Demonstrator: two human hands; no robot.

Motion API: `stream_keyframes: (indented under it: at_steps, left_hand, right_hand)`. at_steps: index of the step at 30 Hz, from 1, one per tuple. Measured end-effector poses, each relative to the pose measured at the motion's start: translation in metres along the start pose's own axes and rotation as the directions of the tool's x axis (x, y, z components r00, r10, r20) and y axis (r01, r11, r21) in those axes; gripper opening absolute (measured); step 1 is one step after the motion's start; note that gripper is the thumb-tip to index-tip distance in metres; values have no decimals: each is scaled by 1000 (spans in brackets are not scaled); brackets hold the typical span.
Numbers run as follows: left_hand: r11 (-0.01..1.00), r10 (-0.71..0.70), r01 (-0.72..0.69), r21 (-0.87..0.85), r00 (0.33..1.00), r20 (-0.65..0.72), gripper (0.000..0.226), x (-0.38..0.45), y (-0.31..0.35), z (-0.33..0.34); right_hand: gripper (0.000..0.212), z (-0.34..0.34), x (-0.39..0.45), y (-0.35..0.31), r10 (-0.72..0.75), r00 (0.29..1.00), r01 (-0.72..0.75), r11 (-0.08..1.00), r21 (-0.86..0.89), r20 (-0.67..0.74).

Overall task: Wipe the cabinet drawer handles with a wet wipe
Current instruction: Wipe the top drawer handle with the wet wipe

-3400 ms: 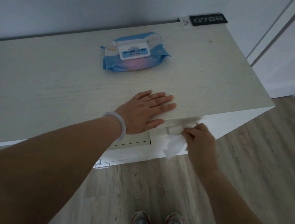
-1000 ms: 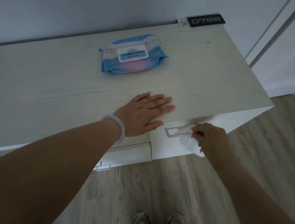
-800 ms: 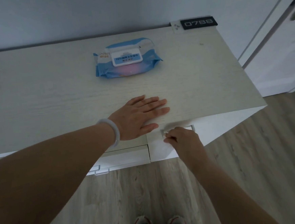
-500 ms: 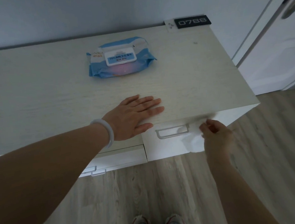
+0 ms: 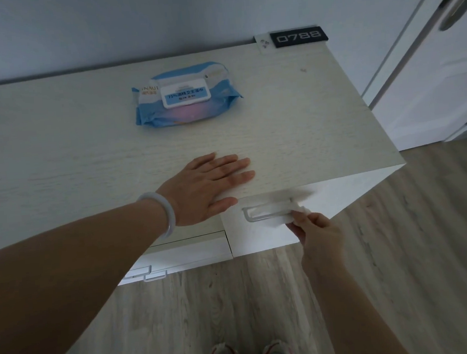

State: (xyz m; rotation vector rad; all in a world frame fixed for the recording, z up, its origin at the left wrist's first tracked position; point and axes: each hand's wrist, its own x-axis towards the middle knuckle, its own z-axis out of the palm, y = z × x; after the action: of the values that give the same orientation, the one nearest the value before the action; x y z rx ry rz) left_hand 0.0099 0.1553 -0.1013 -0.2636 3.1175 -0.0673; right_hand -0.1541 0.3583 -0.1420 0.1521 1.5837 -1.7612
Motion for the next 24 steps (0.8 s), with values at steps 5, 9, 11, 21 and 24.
stream_keyframes:
  at_steps: [5, 9, 11, 21, 24]
  left_hand:
    - [1000, 4, -4, 3, 1000, -7, 57, 1, 1, -1]
    - [1000, 4, -4, 0, 1000, -11, 57, 1, 1, 1]
    - [1000, 2, -2, -1, 1000, -4, 57, 1, 2, 0]
    - [1000, 1, -1, -3, 1000, 4, 58, 0, 0, 0]
    - [1000, 1, -1, 6, 1000, 8, 57, 0, 1, 0]
  right_hand:
    - [24, 10, 15, -13, 123, 992, -121, 989, 84, -14]
    - [30, 7, 0, -4, 70, 997, -69, 996, 53, -33]
    - [30, 3, -5, -1, 32, 999, -33, 999, -33, -37]
    - [23, 14, 9, -15, 121, 992, -123, 990, -63, -42]
    - [7, 18, 9, -14, 177, 984, -177, 984, 37, -2]
